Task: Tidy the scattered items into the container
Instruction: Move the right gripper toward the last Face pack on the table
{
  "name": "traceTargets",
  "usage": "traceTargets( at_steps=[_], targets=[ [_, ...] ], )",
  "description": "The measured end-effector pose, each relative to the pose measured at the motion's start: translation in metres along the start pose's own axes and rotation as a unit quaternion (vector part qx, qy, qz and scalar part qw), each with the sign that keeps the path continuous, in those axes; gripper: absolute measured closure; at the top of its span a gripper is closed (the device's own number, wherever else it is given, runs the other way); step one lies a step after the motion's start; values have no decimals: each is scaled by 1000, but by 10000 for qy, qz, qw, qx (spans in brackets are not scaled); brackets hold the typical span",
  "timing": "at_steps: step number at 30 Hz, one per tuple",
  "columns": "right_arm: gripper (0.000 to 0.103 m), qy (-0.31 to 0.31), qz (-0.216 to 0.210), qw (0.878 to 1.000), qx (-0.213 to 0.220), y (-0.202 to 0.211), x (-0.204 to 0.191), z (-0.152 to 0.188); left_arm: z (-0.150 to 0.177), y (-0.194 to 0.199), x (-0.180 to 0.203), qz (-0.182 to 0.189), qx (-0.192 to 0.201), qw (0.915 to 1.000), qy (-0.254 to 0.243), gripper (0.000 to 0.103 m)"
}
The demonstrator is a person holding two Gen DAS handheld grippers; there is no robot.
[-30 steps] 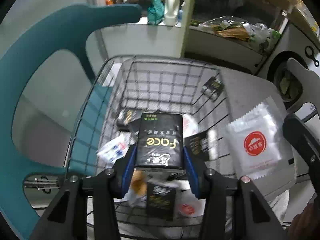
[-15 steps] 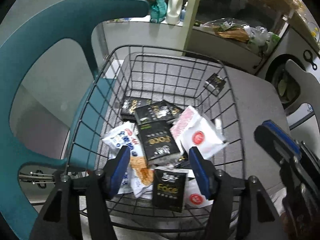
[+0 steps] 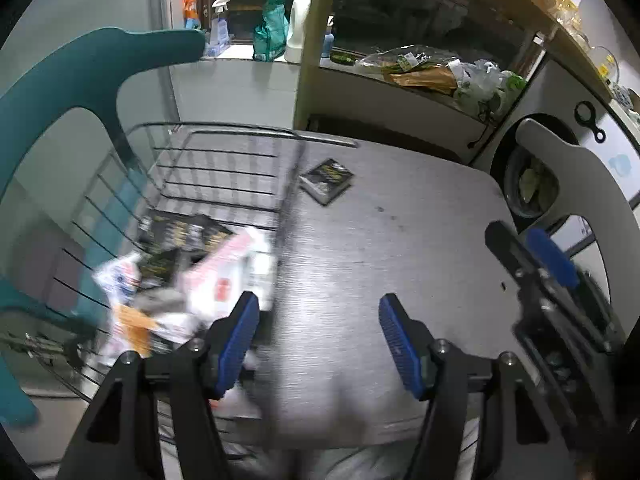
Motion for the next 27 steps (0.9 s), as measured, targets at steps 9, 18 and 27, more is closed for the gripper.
traceTargets(
  at_steps=[9, 18, 27],
  targets=[
    [42, 85, -112, 9980, -622, -81, 61, 32, 31, -83, 38, -562, -165, 9925, 1073, 35],
    [41, 1943, -1106, 9728, -610, -152, 3, 19, 41, -124, 1, -1345, 12, 9545, 2663, 36],
    [39, 2456, -2384, 9351, -916, -208, -46, -17, 30, -132, -10, -1780, 190, 9289, 3243, 35]
  ],
)
Point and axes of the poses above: each gripper's, at about its wrist camera, not at the fingertips, and y roughly against the way its jaws point, x to its right, z to its underside, the point moved 6 cm from there along -y, roughly the way its jaws point, and after that the axes turned 6 degrees about -x, right-handed, at the moved point
